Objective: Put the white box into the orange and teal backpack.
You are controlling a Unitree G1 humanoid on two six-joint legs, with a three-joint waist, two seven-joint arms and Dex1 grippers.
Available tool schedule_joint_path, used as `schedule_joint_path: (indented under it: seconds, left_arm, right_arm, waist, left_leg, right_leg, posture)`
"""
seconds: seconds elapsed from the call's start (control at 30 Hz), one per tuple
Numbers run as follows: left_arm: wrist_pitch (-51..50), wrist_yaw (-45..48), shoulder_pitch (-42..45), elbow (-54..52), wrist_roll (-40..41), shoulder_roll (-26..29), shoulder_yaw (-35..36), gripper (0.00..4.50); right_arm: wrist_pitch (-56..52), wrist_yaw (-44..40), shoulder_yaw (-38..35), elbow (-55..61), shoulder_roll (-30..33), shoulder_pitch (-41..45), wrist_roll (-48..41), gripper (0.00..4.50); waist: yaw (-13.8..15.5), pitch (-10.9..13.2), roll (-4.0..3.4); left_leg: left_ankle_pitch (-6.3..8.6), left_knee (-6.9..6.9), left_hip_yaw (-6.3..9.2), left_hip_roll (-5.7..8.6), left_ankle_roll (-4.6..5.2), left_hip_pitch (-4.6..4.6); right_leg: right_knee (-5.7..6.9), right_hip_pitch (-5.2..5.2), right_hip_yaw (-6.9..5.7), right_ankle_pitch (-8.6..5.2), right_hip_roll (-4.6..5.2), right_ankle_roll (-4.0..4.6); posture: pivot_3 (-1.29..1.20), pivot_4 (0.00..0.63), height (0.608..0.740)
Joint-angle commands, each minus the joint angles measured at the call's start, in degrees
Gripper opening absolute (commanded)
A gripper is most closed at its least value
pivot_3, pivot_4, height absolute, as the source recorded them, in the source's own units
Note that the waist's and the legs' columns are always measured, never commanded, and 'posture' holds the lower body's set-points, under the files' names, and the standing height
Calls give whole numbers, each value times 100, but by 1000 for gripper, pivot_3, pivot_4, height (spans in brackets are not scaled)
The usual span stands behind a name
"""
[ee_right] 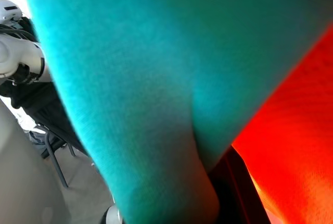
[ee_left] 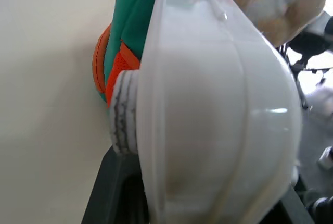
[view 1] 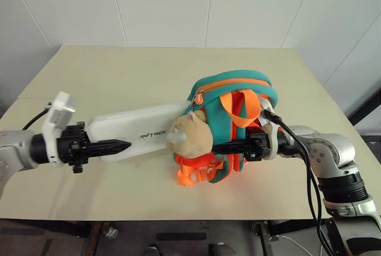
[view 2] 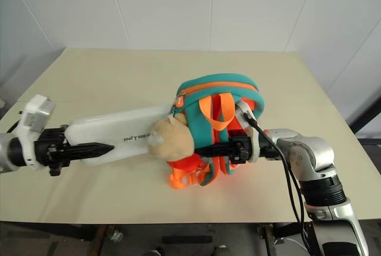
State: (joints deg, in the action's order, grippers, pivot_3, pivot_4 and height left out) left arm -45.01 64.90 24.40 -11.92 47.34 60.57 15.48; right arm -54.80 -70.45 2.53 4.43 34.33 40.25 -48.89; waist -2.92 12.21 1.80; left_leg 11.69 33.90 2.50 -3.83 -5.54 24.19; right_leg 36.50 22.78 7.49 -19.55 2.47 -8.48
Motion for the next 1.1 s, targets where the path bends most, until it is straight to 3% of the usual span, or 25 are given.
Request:
schedule_joint_path:
  seconds: [0.03, 0.27, 0.47, 0.57, 0.77, 0.8, 1.0, 1.1]
  left_arm:
    - [460, 282, 819, 167, -580, -68, -760, 1238]
    - [481, 2, 2217, 509, -1504, -709, -1918, 1238]
    - [233, -52, 3198, 1048, -1653, -1919, -2489, 1238]
    - [323, -246, 3360, 1246, -1964, -2518, -2791, 1238]
    - [244, -346, 3250, 1302, -2212, -2858, -2834, 1238]
    - [209, -349, 3227, 1298, -2227, -2851, -2822, 1945]
    - [514, 54, 3161, 1398, -2242, -2308, -2404, 3595]
    - [791, 354, 3139, 1552, -2236, -1980, -2236, 3595]
  right_arm:
    - [104, 2, -48, 186, -65, 55, -47, 16]
    - [113, 29, -58, 250, -111, 24, -34, 16]
    - [161, 53, -63, 262, -144, 18, -17, 16]
    - [213, 120, -57, 314, -204, 12, 5, 16]
    - [216, 294, -148, 446, -259, -54, -50, 16]
    - [204, 322, -168, 481, -256, -78, -69, 0]
    - [166, 447, -243, 586, -219, -209, -101, 0]
    - [197, 482, -249, 575, -223, -222, -85, 0]
  waist:
    - [-5, 0, 0]
    - [-15, 0, -1]
    - [0, 0, -1]
    - [-9, 1, -1]
    - [-9, 1, -2]
    - [-7, 1, -2]
    - [-36, 1, -3]
    - [-51, 3, -6]
  left_leg:
    - [0, 2, 0, 0, 0, 1]
    - [2, 6, 2, -1, 4, 3]
    - [2, 24, 4, 0, 4, 5]
    - [2, 34, 4, 1, 4, 5]
    - [1, 36, 7, 1, 3, 3]
    - [1, 38, 7, 1, 3, 3]
    - [1, 45, 9, 1, 3, 3]
    - [0, 40, 9, 0, 2, 0]
  right_leg:
    - [0, 0, 1, 1, 0, -1]
    - [9, -1, 2, -6, -4, -12]
    - [27, -2, 5, -8, -5, -15]
    - [38, -2, 6, -8, -5, -16]
    - [47, -2, 6, -9, -5, -18]
    - [48, -3, 6, -9, -5, -18]
    - [52, -5, 6, -9, -6, -18]
    - [54, -4, 6, -9, -7, -18]
  posture:
    - [0, 150, 740]
    - [0, 150, 740]
    - [0, 150, 740]
    - [0, 150, 740]
    - [0, 150, 740]
    - [0, 150, 740]
    - [0, 150, 740]
    - [0, 150, 740]
